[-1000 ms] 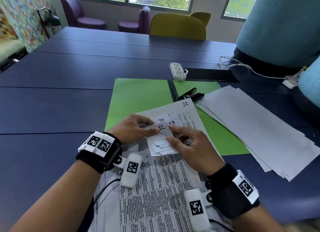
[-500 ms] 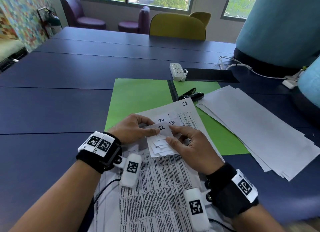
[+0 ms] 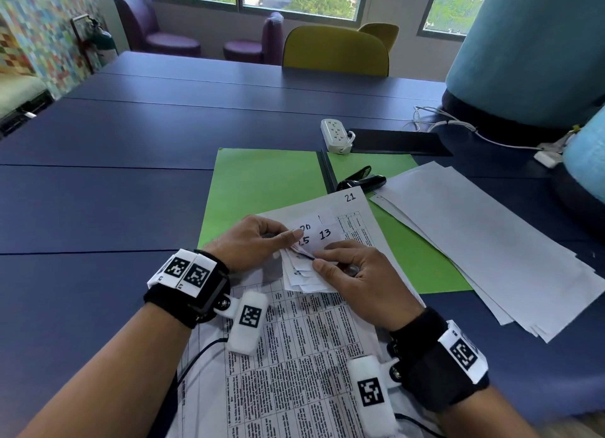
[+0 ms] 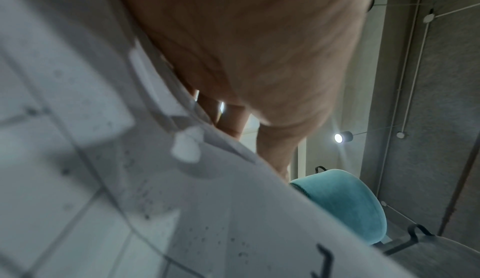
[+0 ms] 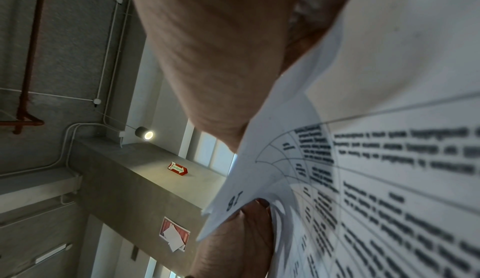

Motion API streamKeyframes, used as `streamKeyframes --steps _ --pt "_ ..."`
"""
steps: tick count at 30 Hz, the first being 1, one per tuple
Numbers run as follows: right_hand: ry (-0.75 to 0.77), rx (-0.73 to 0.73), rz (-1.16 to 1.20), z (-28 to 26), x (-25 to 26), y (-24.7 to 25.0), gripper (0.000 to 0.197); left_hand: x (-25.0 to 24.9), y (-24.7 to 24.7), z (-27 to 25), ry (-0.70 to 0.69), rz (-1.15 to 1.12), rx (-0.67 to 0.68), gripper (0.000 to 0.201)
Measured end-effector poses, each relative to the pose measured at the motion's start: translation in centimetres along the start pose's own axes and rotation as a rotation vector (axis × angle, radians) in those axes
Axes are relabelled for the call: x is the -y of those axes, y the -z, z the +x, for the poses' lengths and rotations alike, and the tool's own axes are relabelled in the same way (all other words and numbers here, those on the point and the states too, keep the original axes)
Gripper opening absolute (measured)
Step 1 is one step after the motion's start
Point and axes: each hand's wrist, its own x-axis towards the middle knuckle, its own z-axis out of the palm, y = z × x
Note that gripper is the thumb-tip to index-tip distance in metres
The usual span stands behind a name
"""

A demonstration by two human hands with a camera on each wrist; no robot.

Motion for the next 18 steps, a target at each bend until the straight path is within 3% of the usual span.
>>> streamKeyframes --steps 3,7,10,16,18 --pt "-0.017 0.011 -0.011 -0.1 0.15 0.07 0.026 0.3 0.06 0.03 0.006 -0.04 0.009 0.037" --pt "-0.008 -0.051 0.03 -0.31 0.53 0.19 0.026 0.36 0.39 -0.05 0.036 -0.042 0.038 0.015" --pt "-0.02 -0.089 0.095 -0.34 0.74 0.29 0.037 0.29 0.35 -0.09 0.033 -0.055 0.04 0.016" --pt "0.017 -0.02 0.072 -0.32 0.77 0.06 0.026 0.99 0.06 0.32 -0.02 -0.101 0.022 0.055" --pt "0.032 -0.005 0.046 -0.4 0.8 0.08 0.023 0.91 0.0 0.3 -0.014 -0.124 0.029 0.053"
